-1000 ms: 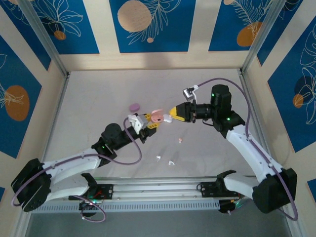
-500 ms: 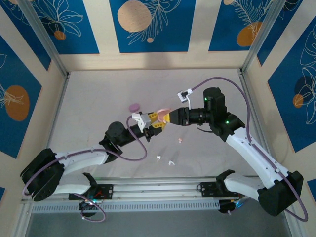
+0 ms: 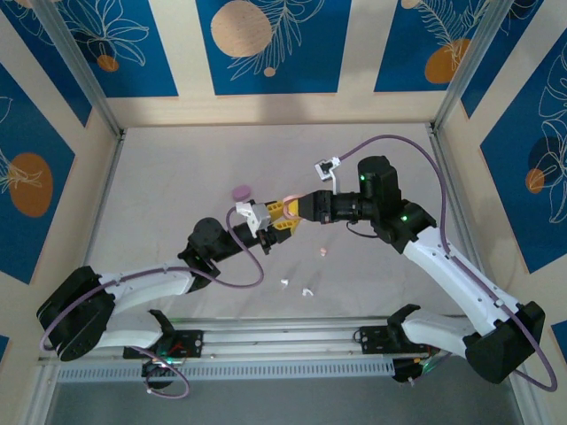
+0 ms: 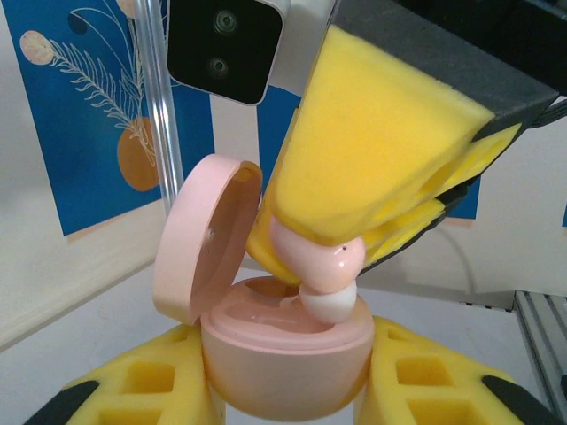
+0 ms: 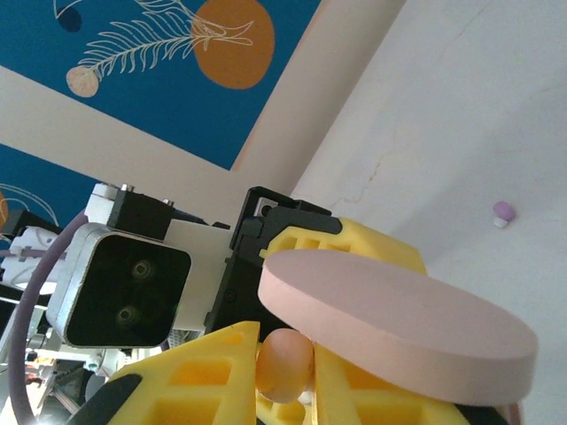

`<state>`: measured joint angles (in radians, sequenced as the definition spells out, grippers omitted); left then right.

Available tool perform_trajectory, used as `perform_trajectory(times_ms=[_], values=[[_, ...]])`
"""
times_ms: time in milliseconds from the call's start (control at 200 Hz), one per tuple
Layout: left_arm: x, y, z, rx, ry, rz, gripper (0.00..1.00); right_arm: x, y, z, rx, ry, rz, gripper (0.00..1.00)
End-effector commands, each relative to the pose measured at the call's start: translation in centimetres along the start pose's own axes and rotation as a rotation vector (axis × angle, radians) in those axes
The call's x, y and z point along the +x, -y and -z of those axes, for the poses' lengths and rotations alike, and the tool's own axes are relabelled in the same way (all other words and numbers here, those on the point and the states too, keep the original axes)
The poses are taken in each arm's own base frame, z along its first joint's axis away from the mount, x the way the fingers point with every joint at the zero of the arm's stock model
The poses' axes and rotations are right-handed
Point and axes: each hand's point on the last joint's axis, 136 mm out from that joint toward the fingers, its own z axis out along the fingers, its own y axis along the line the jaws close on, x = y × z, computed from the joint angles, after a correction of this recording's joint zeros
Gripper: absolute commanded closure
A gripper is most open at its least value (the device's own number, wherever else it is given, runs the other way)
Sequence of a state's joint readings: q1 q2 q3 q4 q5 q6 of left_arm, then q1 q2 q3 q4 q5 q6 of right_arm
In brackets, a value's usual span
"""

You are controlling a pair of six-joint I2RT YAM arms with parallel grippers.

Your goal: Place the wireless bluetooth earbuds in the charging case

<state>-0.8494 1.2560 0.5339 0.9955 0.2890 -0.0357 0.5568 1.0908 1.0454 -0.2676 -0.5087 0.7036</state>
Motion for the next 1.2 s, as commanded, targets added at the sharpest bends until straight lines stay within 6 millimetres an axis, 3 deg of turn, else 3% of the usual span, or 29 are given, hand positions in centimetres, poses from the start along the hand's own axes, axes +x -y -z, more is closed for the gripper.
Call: perform_trajectory(times_ms=[0, 555, 1196], values=[[-3.3, 0.9, -0.2, 0.043, 0.096, -0.017, 0.76, -0.4, 0.0, -0.1, 0.039, 0.008, 0.028, 0.80], [-3.5, 0.8, -0.3, 0.041, 0.108, -0.016, 0.76, -0.1, 1.1, -0.7, 0.113, -0.018, 0.017, 0.80], [-3.7, 0.5, 0.0, 0.017, 0.119, -0.034, 0.76, 0.6, 1.9, -0.6, 0.227, -0.064, -0.025, 0.71]])
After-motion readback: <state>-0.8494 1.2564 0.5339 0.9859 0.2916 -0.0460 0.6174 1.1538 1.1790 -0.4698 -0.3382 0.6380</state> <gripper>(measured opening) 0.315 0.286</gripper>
